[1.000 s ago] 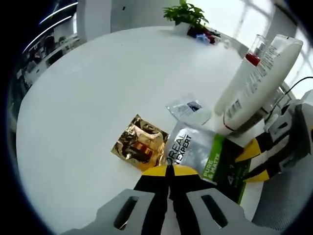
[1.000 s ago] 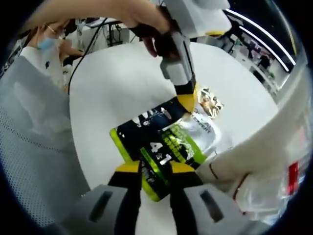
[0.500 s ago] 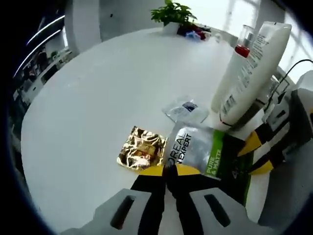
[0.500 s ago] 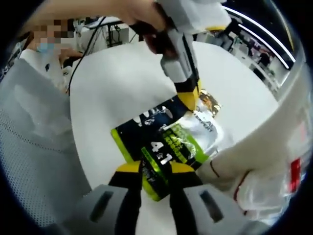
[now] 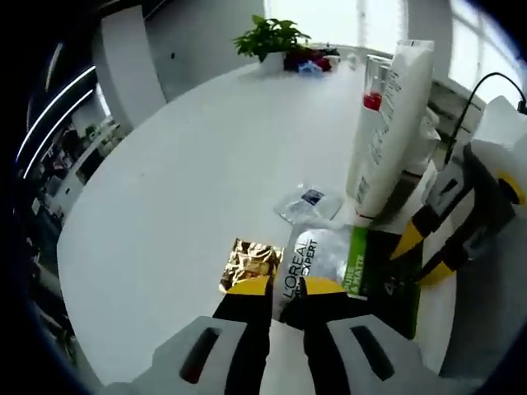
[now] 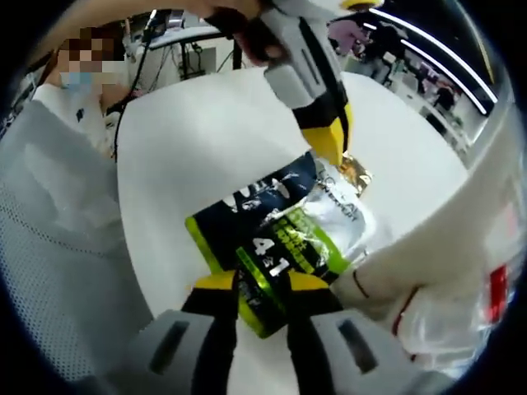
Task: Arrange the skincare products in the storage area until every visible bottle or jar stands upright without overlapping.
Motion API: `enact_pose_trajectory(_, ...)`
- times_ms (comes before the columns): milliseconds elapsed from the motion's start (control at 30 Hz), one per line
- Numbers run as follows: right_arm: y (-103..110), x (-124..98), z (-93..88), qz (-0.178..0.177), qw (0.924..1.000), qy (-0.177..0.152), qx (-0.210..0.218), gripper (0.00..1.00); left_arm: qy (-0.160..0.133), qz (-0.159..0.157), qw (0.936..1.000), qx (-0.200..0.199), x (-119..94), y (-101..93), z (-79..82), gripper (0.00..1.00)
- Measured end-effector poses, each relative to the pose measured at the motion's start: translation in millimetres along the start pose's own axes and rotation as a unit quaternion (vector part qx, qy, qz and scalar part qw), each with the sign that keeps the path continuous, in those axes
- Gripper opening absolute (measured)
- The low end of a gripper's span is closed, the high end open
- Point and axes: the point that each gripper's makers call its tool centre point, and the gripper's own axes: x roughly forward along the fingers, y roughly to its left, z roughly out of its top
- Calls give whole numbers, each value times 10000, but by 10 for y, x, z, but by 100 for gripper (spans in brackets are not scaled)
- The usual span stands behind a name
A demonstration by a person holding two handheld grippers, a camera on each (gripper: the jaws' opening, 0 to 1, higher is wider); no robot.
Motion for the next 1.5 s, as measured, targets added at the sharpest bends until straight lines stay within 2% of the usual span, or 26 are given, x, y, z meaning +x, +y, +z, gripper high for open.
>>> enact_pose_trajectory(67,5,1,0,5,10000,-1,-2,23,100,-30,9999,54,21,-32,-43,12)
enact_pose_trajectory(400,8,1,0,4,10000,-4,-1,23,363,-157,9990,-229,109,-45,-232,16)
enact_pose_trajectory(567,7,2,-4,27,10000,-8,31,23,431,-222,9980,-417,140,-41,-270,16)
enact_pose_trajectory(867,7,3,-4,34,10000,-12,29,23,519,-294,9969,-509,188,-40,-317,17)
enact_pose_trajectory(1133,9,3,-4,44,10000,-2,13,22,456,-295,9958,-743,191,-29,-319,16)
enact_pose_trajectory(1333,8,3,-3,43,10000,2,16,22,507,-222,9966,-605,174,-36,-306,17)
enact_pose_trajectory(1500,12,2,-3,41,10000,4,6,22,372,-98,9972,-643,122,48,-236,19)
